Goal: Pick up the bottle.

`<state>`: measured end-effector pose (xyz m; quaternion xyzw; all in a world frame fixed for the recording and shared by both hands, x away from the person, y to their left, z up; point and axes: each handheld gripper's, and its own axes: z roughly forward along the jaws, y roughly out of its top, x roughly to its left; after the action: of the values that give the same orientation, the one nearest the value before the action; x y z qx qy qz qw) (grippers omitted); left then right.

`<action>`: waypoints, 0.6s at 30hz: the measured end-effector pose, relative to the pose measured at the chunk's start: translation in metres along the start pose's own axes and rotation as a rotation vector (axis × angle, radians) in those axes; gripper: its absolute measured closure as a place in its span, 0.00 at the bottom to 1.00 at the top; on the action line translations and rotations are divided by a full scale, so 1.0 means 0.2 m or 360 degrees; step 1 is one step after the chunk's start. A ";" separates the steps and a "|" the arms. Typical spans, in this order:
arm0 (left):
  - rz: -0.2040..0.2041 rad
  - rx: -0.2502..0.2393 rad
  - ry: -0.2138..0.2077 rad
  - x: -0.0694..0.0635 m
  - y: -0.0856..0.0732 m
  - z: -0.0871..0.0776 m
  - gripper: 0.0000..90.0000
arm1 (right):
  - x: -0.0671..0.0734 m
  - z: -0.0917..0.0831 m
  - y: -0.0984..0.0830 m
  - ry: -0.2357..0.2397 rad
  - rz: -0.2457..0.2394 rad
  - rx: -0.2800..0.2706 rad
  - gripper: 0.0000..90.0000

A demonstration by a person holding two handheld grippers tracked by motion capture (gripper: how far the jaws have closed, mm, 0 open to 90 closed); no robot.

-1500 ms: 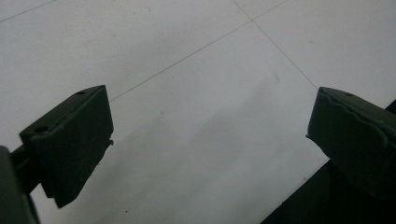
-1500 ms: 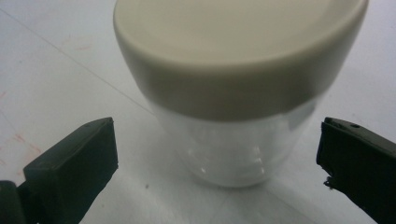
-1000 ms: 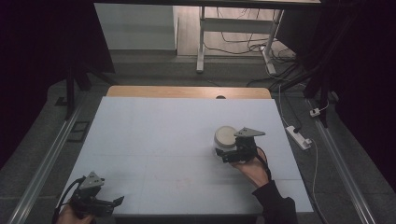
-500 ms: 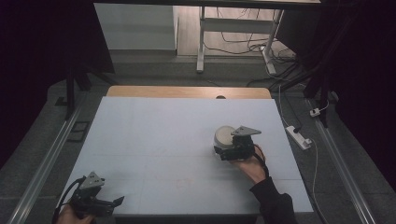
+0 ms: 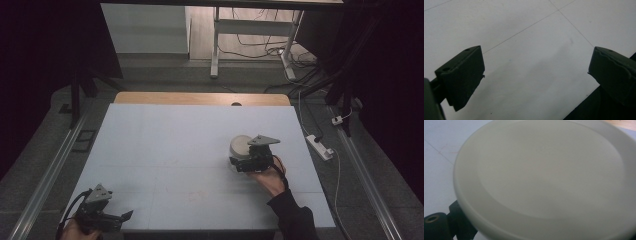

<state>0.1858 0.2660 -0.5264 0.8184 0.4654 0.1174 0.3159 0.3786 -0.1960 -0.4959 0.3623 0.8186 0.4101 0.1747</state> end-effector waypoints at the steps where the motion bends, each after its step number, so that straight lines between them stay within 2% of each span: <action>1: 0.0001 0.0002 0.0003 0.00 0.00 0.00 0.02 | 0.00 0.00 0.00 0.0004 -0.0005 0.0001 0.06; 10: 0.0021 0.0029 0.0008 -0.01 0.01 0.01 0.02 | 0.07 -0.02 0.03 0.0073 -0.0040 -0.0016 0.07; 18: 0.0015 0.0033 0.0002 0.00 0.01 0.01 0.02 | 0.10 -0.03 0.03 0.0100 -0.0082 -0.0010 0.07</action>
<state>0.1873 0.2638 -0.5270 0.8238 0.4628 0.1146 0.3066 0.3643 -0.1818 -0.4876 0.3275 0.8314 0.4192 0.1604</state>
